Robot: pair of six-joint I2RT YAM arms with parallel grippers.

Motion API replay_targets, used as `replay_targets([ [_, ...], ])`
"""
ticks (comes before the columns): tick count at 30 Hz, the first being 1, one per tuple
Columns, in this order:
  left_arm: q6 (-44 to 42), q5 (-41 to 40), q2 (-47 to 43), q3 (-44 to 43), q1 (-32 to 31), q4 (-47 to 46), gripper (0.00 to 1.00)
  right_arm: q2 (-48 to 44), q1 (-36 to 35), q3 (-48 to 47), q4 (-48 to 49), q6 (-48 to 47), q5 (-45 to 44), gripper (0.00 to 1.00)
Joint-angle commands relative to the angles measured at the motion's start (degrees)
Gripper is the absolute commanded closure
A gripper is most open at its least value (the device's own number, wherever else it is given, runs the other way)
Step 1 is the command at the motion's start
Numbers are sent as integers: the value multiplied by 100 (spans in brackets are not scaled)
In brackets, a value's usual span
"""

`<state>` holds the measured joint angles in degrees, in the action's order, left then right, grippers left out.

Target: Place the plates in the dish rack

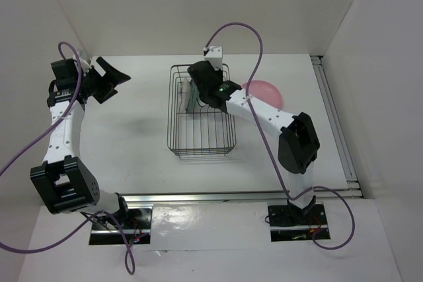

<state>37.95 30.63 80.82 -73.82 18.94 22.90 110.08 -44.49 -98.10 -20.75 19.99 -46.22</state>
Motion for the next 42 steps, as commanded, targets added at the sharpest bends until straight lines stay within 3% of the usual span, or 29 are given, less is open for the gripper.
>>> replay_targets([
  [1,63,162,-101,17,31,-136,0,13,-147,-402,203,119,-274,100],
  [17,10,162,-101,17,31,-136,0,365,-200,-630,-16,234,-317,98],
  [19,10,162,-101,17,31,-136,0,435,-200,-692,-139,234,-318,90],
  [20,10,162,-101,17,31,-136,0,435,-253,-745,-140,234,-379,81],
  [23,10,162,-101,17,31,-136,0,488,-253,-745,-192,234,-379,74],
  [27,10,162,-154,17,31,-136,0,488,-315,-745,-192,234,-502,53],
  [35,10,215,-154,17,31,-136,0,436,-420,-929,-306,234,-573,53],
  [42,10,215,-154,17,31,-136,0,-372,-359,-773,-377,181,-679,52],
])
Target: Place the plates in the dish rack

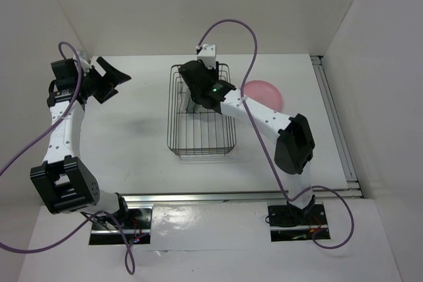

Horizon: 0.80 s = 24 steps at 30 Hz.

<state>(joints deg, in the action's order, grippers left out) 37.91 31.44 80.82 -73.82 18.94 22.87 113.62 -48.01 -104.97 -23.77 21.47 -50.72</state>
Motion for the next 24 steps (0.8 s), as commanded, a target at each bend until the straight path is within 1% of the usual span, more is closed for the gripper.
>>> replay_targets([
  [1,15,134,-154,17,31,-134,0,-910,246,63,99,-20,-45,51],
  [2,15,134,-154,17,31,-134,0,-1347,457,508,188,-20,192,50],
  [3,15,134,-154,17,31,-134,0,-1586,729,765,267,101,777,50],
  [4,15,134,-154,17,31,-134,0,-1833,1436,1063,372,181,1218,50],
  [5,15,134,-154,17,31,-134,0,-2087,1870,1397,765,243,1736,50],
  [6,15,134,-154,17,31,-134,0,-2577,2292,2114,1021,321,2785,48],
  [7,15,134,-154,17,31,-134,0,-2782,2722,2477,1302,374,3309,46],
  [8,15,134,-154,17,31,-134,0,-2932,3484,2777,1653,427,3679,44],
  [9,15,186,-154,17,31,-195,0,-3090,3796,3189,1656,628,3883,43],
  [10,15,187,-154,17,31,-196,0,-3092,4086,3341,1656,708,4260,42],
  [11,15,187,-154,17,31,-196,0,-3092,4515,3464,1656,779,4429,41],
  [12,15,187,-154,17,83,-196,0,-3022,4676,3753,1656,910,4570,41],
  [13,67,248,-154,17,84,-256,0,-3022,4808,3947,1761,981,4928,40],
  [14,67,248,-154,17,84,-318,0,-3022,5001,4132,1857,1051,5079,38],
  [16,190,493,-23,78,136,-388,0,-2961,5082,4631,2112,1192,5308,37],
  [18,190,617,74,140,206,-459,0,-2890,5144,4897,2401,1245,5362,37],
  [20,261,679,136,140,207,-520,0,-2723,5144,5064,2456,1298,5484,37],
  [24,261,679,250,140,207,-573,0,-2258,5144,4986,2447,1359,5485,37],
])
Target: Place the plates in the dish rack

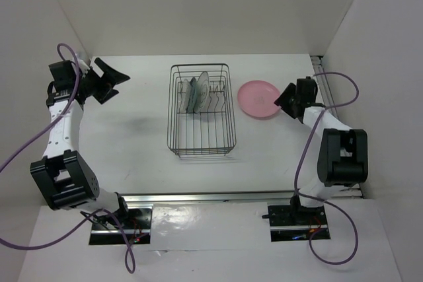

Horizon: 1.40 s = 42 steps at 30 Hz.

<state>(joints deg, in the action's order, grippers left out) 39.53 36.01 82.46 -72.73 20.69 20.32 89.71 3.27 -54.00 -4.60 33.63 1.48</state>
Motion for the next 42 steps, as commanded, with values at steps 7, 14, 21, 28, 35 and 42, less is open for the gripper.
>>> replay_targets([
  [7,99,275,139,83,85,-318,0,951,-89,-356,451,197,-6,37],
  [14,99,275,87,83,85,-318,0,1373,-142,-603,381,302,-209,41],
  [21,99,222,87,83,85,-318,0,1602,-195,-999,-234,302,-649,92],
  [28,99,275,87,83,85,-318,0,1716,-195,-1192,-673,250,-833,97],
  [35,99,275,87,83,85,-318,0,1314,-195,-1245,-788,250,-1201,100],
  [42,99,275,87,83,85,-318,0,434,-722,-2096,-1648,-110,-2930,100],
])
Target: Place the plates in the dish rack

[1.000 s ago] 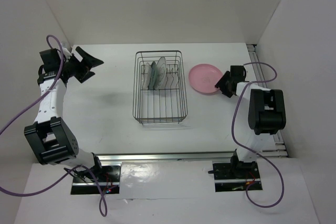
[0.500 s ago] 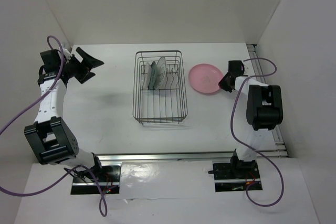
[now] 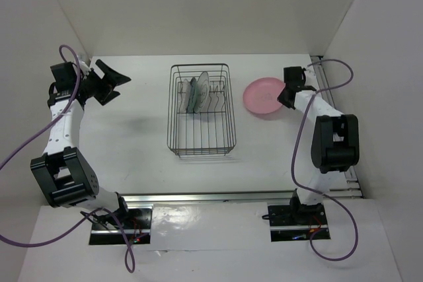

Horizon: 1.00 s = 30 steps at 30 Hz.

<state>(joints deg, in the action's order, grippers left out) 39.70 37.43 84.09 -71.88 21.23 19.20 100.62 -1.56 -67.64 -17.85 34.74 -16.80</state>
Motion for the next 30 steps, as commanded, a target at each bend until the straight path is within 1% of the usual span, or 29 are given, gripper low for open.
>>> replay_targets([
  [1,81,133,-77,-2,30,-206,0,-718,-291,-855,-420,-274,-1237,100],
  [4,81,81,-130,-2,30,-206,0,-1026,-572,-1172,-641,-415,-1859,100],
  [6,81,80,-130,50,30,-258,0,-1237,-801,-1348,-772,-495,-2098,100],
  [7,81,80,-130,51,30,-259,0,-1299,-1019,-1427,-851,-556,-2474,100],
  [8,81,80,-130,51,30,-259,0,-1351,-1135,-1593,-983,-643,-2652,100],
  [9,81,132,-130,51,30,-259,0,-1430,-1284,-1690,-1036,-705,-3097,100],
  [10,81,133,-130,51,30,-259,0,-1431,-1607,-1787,-1089,-767,-3371,100],
  [12,81,133,-130,51,30,-259,0,-1484,-1951,-2155,-1229,-1055,-3829,100],
  [13,81,133,-130,51,30,-259,0,-1414,-2136,-2314,-1317,-1135,-4318,100],
  [14,134,133,-130,51,30,-259,0,-1361,-2547,-2446,-1396,-1232,-4619,100],
  [15,134,133,-130,51,30,-259,0,-1230,-2742,-2674,-1484,-1450,-4892,100],
  [16,134,133,-130,51,30,-259,0,-1151,-2927,-2789,-1546,-1531,-5382,100],
  [17,134,133,-191,51,30,-259,0,-1080,-3216,-2886,-1607,-1593,-5587,100],
  [19,134,133,-192,51,30,-259,0,-966,-3499,-3027,-1678,-1803,-5982,100],
  [20,134,63,-244,51,30,-259,0,-878,-3639,-3097,-1678,-1917,-6428,100],
  [21,134,63,-244,51,30,-259,0,-877,-3893,-3098,-1443,-2066,-6641,100],
  [22,134,63,-244,51,30,-259,0,-729,-4000,-3098,-1293,-2494,-6818,100],
  [23,134,-16,-244,51,30,-207,0,-728,-4079,-3098,-1126,-2707,-7098,100],
  [26,134,-174,-244,51,30,-137,0,-570,-4212,-3150,-739,-3227,-7214,100],
  [30,81,-298,-297,-1,30,-66,0,-570,-4212,-3027,-668,-3290,-7215,100],
])
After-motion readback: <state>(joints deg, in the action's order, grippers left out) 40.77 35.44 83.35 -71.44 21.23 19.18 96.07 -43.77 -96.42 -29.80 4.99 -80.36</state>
